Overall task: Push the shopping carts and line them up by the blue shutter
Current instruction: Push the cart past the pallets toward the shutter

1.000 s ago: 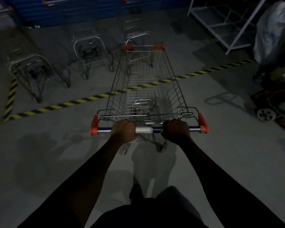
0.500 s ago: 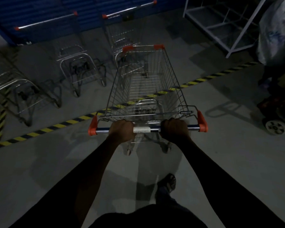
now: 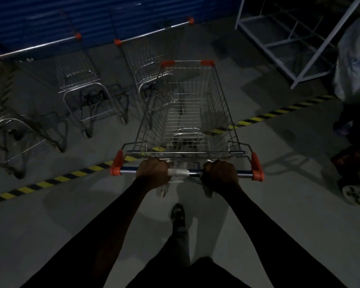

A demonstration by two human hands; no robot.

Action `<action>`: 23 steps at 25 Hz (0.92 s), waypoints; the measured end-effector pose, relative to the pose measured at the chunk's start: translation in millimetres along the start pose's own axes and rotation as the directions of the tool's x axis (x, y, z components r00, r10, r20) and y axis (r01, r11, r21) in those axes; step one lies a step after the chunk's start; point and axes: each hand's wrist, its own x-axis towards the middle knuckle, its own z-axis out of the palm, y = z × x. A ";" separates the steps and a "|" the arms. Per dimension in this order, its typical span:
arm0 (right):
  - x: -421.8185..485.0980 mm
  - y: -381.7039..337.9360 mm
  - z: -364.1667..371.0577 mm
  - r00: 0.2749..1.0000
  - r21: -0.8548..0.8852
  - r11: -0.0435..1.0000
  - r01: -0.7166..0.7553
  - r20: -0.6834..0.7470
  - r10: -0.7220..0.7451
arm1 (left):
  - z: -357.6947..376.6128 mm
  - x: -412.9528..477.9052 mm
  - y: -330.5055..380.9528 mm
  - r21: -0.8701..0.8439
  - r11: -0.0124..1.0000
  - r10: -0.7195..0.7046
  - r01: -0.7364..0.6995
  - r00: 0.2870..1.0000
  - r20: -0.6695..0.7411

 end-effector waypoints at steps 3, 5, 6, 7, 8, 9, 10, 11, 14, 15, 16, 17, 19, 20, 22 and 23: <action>52.5 25.2 12.6 0.993 0.005 0.994 -0.111 0.038 0.111 | 14.6 56.9 -14.3 0.053 0.998 0.055 -0.047 0.982 -0.180; 80.6 46.0 26.2 0.996 -0.033 0.995 -0.090 0.005 0.090 | 24.9 97.3 -23.9 0.070 0.995 0.091 -0.075 0.963 -0.255; 99.6 57.6 30.4 0.997 -0.039 0.996 -0.077 0.002 0.077 | 26.3 123.4 -30.8 0.043 0.995 0.095 -0.086 0.956 -0.278; 115.7 68.5 34.0 0.996 -0.032 0.996 -0.080 0.028 0.081 | 29.2 147.2 -37.7 -0.012 0.995 0.097 -0.104 0.959 -0.268; 132.4 79.0 38.0 0.994 -0.029 0.994 -0.101 0.048 0.102 | 33.2 168.8 -43.5 -0.048 0.992 0.099 -0.115 0.961 -0.256; 146.9 88.0 43.0 0.989 -0.031 0.991 -0.131 0.067 0.133 | 37.8 186.6 -48.6 -0.073 0.991 0.096 -0.114 0.970 -0.221; 163.1 97.1 50.1 0.984 -0.042 0.987 -0.155 0.082 0.158 | 45.5 206.9 -54.5 -0.071 0.991 0.097 -0.113 0.976 -0.195; 176.5 106.2 56.1 0.982 -0.035 0.985 -0.168 0.087 0.170 | 49.7 227.5 -59.3 -0.088 0.990 0.099 -0.113 0.983 -0.153; 208.2 136.4 73.5 0.985 -0.034 0.985 -0.167 0.045 0.169 | 57.4 283.0 -65.4 -0.132 0.985 0.105 -0.112 0.993 -0.061; 220.2 150.3 80.4 0.984 -0.040 0.985 -0.170 0.046 0.172 | 58.2 303.7 -65.4 -0.142 0.983 0.108 -0.113 0.993 -0.048; 232.8 164.7 86.2 0.984 -0.041 0.985 -0.169 0.044 0.171 | 58.9 324.2 -65.5 -0.156 0.981 0.112 -0.118 0.993 -0.047; 245.8 179.4 92.6 0.988 -0.047 0.987 -0.153 0.026 0.154 | 61.3 345.0 -64.6 -0.164 0.978 0.123 -0.131 0.991 -0.059; 272.1 212.4 106.3 0.992 -0.089 0.989 -0.122 -0.052 0.117 | 67.7 385.5 -60.2 -0.137 0.982 0.125 -0.133 0.990 -0.071; 287.9 232.0 113.2 0.991 -0.122 0.986 -0.113 -0.086 0.103 | 72.7 410.3 -56.7 -0.109 0.986 0.117 -0.123 0.991 -0.064; 322.3 270.5 125.5 0.992 -0.150 0.986 -0.073 -0.116 0.056 | 77.2 462.1 -51.5 -0.087 0.991 0.096 -0.101 0.994 -0.059; 338.0 289.4 130.9 0.993 -0.148 0.987 -0.055 -0.114 0.038 | 78.7 485.3 -48.0 -0.091 0.992 0.082 -0.082 0.997 -0.014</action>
